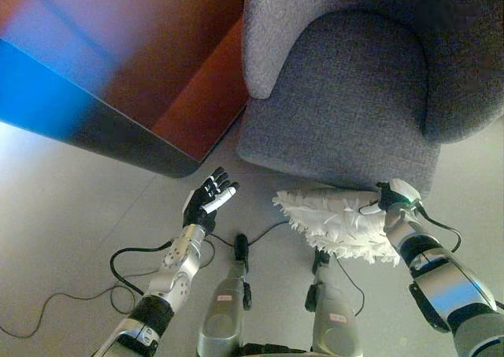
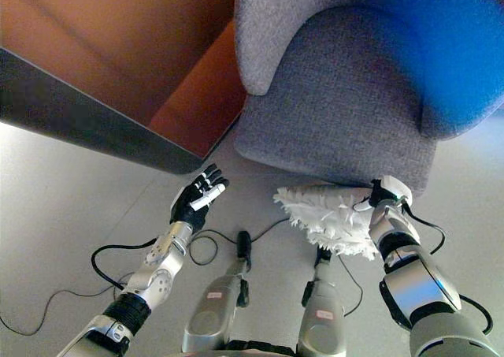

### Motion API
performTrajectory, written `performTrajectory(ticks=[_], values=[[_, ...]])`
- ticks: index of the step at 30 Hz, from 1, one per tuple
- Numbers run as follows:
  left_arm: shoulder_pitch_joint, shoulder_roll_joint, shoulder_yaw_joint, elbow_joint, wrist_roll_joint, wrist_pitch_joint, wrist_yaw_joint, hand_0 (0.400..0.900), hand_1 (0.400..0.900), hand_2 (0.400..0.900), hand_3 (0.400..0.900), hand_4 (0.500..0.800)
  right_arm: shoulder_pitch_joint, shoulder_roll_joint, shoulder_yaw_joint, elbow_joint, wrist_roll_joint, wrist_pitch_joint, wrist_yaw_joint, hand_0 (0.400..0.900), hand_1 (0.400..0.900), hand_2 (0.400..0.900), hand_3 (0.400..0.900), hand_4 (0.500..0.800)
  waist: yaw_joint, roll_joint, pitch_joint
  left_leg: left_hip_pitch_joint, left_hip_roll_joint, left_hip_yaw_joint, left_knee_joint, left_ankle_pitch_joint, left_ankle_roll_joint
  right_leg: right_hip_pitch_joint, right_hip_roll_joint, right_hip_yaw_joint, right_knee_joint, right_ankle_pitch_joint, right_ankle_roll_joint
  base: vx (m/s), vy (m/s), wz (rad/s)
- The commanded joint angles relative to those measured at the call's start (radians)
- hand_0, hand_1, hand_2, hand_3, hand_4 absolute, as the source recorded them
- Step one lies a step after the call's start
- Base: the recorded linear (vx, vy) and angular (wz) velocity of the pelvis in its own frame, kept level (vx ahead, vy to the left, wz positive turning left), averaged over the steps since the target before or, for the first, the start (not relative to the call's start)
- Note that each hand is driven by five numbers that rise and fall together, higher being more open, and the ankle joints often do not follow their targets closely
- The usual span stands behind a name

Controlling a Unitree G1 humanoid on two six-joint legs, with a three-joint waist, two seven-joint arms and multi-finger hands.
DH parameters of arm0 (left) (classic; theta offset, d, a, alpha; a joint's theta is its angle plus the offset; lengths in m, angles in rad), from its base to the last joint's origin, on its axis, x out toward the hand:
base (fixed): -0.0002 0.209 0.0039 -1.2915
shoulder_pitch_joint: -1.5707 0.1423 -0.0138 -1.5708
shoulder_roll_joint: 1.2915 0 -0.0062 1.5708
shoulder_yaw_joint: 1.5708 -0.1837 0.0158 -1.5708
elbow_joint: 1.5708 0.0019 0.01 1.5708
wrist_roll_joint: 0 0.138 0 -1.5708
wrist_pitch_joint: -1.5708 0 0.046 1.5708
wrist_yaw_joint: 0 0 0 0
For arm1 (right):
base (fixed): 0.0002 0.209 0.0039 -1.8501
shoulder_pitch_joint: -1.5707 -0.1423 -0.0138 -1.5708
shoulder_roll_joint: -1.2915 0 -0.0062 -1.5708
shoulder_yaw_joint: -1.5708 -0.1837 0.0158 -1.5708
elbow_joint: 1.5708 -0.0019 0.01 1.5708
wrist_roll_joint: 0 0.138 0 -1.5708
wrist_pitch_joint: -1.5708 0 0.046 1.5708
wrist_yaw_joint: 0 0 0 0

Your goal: Pick up the pillow and put it on the sofa.

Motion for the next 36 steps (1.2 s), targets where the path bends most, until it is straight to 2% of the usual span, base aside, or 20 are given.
performTrajectory(ticks=[1,12,13,14,36], values=[[-0.05,0.043,-0.011,-0.155,-0.018,-0.113,0.008,0.9,0.9,0.9,0.9,0.8,-0.14,-0.096,0.081,0.043,-0.032,0.026,0.007,0.9,0.9,0.9,0.9,0.8,0.03,-0.025,0.023,-0.042,-0.012,-0.075,0.066,-0.047,-0.008,-0.049,-0.095,0.016,0.071,0.016,0.102,0.0,0.0,0.0],[-0.064,0.044,-0.006,-0.16,-0.017,-0.102,0.008,0.9,0.9,0.9,0.9,0.8,-0.155,-0.098,0.099,0.062,-0.035,0.031,0.095,0.9,0.9,0.9,0.9,0.8,0.032,-0.026,0.023,-0.053,-0.014,-0.073,0.067,-0.045,-0.007,-0.065,-0.097,0.014,0.074,0.018,0.102,0.0,0.0,0.0],[-0.064,0.044,-0.006,-0.16,-0.017,-0.102,0.008,0.9,0.9,0.9,0.9,0.8,-0.155,-0.098,0.1,0.061,-0.036,0.031,0.099,0.586,0.586,0.586,0.586,0.612,0.032,-0.026,0.023,-0.053,-0.014,-0.072,0.067,-0.045,-0.007,-0.065,-0.097,0.014,0.074,0.018,0.102,0.0,0.0,0.0],[-0.064,0.043,-0.006,-0.16,-0.016,-0.103,0.008,0.9,0.9,0.9,0.9,0.8,-0.156,-0.099,0.102,0.061,-0.033,0.028,0.098,0.4,0.4,0.4,0.4,0.5,0.032,-0.026,0.023,-0.053,-0.014,-0.073,0.066,-0.044,-0.007,-0.065,-0.097,0.015,0.074,0.018,0.102,0.0,0.0,0.0],[-0.062,0.04,0.006,-0.158,-0.015,-0.105,0.002,0.9,0.9,0.9,0.9,0.8,-0.153,-0.108,0.091,0.038,-0.036,0.023,0.087,0.4,0.4,0.4,0.4,0.5,0.027,-0.029,0.023,-0.048,-0.013,-0.068,0.059,-0.042,-0.006,-0.065,-0.093,0.015,0.072,0.02,0.101,0.0,0.0,0.0]])
